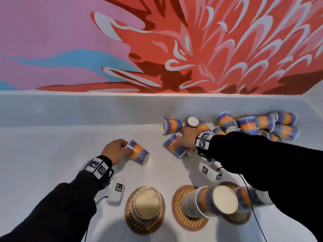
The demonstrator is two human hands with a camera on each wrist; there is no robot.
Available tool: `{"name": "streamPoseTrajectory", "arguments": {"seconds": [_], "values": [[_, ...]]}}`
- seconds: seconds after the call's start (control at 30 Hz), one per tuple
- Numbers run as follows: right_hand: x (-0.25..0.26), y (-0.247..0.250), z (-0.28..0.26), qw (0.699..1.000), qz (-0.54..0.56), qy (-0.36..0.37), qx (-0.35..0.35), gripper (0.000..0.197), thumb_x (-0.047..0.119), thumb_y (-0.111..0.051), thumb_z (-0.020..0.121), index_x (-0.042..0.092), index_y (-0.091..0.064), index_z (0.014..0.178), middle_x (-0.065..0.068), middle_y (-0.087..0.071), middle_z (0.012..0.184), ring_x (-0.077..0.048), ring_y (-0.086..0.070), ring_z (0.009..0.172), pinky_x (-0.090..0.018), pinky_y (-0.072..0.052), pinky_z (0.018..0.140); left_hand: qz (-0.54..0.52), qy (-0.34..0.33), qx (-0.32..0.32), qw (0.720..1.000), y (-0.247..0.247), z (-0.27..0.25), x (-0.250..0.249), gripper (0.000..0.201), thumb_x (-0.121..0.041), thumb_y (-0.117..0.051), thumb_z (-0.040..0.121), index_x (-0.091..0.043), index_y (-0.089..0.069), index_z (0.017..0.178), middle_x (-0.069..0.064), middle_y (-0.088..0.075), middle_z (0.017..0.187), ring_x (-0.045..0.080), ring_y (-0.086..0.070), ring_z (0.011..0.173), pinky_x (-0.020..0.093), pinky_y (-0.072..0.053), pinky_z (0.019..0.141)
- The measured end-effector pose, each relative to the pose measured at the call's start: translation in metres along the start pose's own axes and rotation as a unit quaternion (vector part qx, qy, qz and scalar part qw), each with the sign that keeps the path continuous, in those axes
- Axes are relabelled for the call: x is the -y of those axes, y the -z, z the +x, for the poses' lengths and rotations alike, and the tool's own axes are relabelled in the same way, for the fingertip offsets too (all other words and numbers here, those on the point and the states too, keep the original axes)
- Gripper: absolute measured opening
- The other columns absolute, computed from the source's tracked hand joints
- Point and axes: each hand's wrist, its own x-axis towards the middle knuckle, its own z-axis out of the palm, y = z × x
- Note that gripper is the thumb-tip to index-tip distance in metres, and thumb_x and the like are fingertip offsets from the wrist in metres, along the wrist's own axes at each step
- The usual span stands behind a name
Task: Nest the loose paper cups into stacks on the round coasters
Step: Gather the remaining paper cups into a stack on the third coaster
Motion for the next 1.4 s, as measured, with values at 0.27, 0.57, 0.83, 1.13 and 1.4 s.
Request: {"name": "streamPoseTrajectory", "arguments": {"seconds": [0.27, 0.57, 0.83, 1.13, 1.4], "values": [[0.004, -0.021, 0.014, 0.995, -0.074, 0.062, 0.008, 0.05, 0.065, -0.073, 0.068, 0.02, -0.076, 0.09, -0.003, -0.077, 0.079, -0.024, -0.075, 0.074, -0.046, -0.065, 0.077, -0.041, -0.134, -0.092, 0.986, 0.013, 0.01, -0.041, 0.009, -0.022, -0.073, 0.094, -0.026, -0.072, 0.086, -0.004, -0.075, 0.093, 0.019, -0.068, 0.091, 0.026, -0.043, 0.075], [0.011, -0.003, -0.007, 0.966, 0.175, 0.183, -0.057, 0.068, 0.042, -0.092, 0.075, 0.032, -0.052, 0.129, 0.006, -0.072, 0.113, -0.017, -0.076, 0.07, -0.038, -0.063, 0.055, 0.121, -0.457, -0.207, 0.856, 0.037, -0.004, -0.102, 0.019, -0.027, -0.058, 0.099, -0.014, -0.069, 0.107, 0.006, -0.067, 0.108, 0.031, -0.061, 0.098, 0.044, -0.05, 0.084], [-0.021, 0.033, -0.024, 0.953, 0.196, 0.177, -0.151, 0.072, 0.059, -0.089, 0.06, 0.036, -0.056, 0.119, 0.013, -0.072, 0.112, -0.009, -0.071, 0.096, -0.03, -0.056, 0.073, 0.049, -0.52, -0.135, 0.842, 0.037, 0.018, -0.139, 0.028, -0.031, -0.056, 0.102, -0.014, -0.074, 0.115, 0.004, -0.065, 0.125, 0.026, -0.057, 0.116, 0.044, -0.048, 0.098], [-0.049, 0.058, -0.041, 0.94, 0.25, 0.151, -0.179, 0.062, 0.036, -0.094, 0.074, 0.028, -0.056, 0.122, 0.005, -0.07, 0.116, -0.016, -0.07, 0.074, -0.015, -0.046, 0.046, -0.094, -0.406, -0.109, 0.902, 0.009, 0.048, -0.167, 0.01, -0.031, -0.068, 0.098, -0.031, -0.071, 0.108, -0.004, -0.067, 0.109, 0.013, -0.063, 0.096, 0.039, -0.054, 0.091], [-0.079, 0.061, -0.066, 0.945, 0.245, 0.115, -0.183, 0.067, 0.038, -0.095, 0.075, 0.025, -0.056, 0.128, 0.005, -0.068, 0.115, -0.006, -0.069, 0.062, -0.029, -0.053, 0.05, -0.126, -0.15, 0.189, 0.962, -0.041, 0.079, -0.132, 0.036, -0.008, -0.075, 0.094, -0.025, -0.073, 0.126, 0.006, -0.065, 0.137, 0.011, -0.064, 0.102, 0.005, -0.049, 0.061]]}}
